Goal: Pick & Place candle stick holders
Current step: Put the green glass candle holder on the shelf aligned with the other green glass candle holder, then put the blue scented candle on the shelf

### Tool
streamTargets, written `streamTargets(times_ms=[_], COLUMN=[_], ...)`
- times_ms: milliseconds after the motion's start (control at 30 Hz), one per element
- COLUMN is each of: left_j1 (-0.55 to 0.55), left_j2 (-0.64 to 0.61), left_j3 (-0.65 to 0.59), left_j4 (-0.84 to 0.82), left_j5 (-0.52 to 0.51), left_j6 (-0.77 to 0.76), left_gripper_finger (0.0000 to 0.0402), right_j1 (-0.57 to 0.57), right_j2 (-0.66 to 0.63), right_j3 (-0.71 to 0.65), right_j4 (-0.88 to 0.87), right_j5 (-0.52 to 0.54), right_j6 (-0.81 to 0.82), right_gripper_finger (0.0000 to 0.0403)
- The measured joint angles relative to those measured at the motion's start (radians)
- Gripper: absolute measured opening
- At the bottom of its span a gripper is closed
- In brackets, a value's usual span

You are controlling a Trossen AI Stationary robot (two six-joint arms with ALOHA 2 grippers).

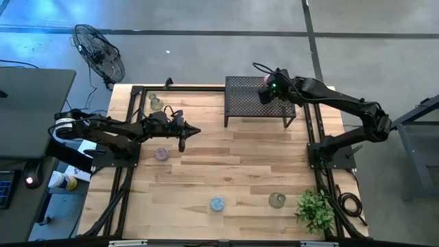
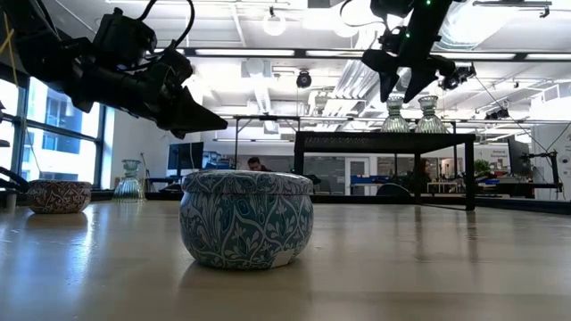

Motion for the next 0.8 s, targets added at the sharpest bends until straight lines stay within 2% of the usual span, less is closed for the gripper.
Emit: streamTargets(times_ms=[500,700,800], left_j1=[0.0,0.0,0.0], left_j2=[0.0,0.0,0.0], left_j3=[0.0,0.0,0.0], left_j4=[0.0,0.0,0.0], left_j5=[0.0,-0.011,-0.013], left_j6=[0.0,0.0,0.0], left_gripper_finger=[0.001,0.001,0.001], right_j1=[0.0,0.004,0.046], right_j2=[-0.008,-0.083,-0.116], right_j3=[0.0,0.022,0.044], right_j4=[0.002,0.03,0.033], right_j5=[0.046,0.042,0.069], right_j6=[-0.022,-0.043,-0.079], right_gripper_finger=[0.027,0.0269,0.0252])
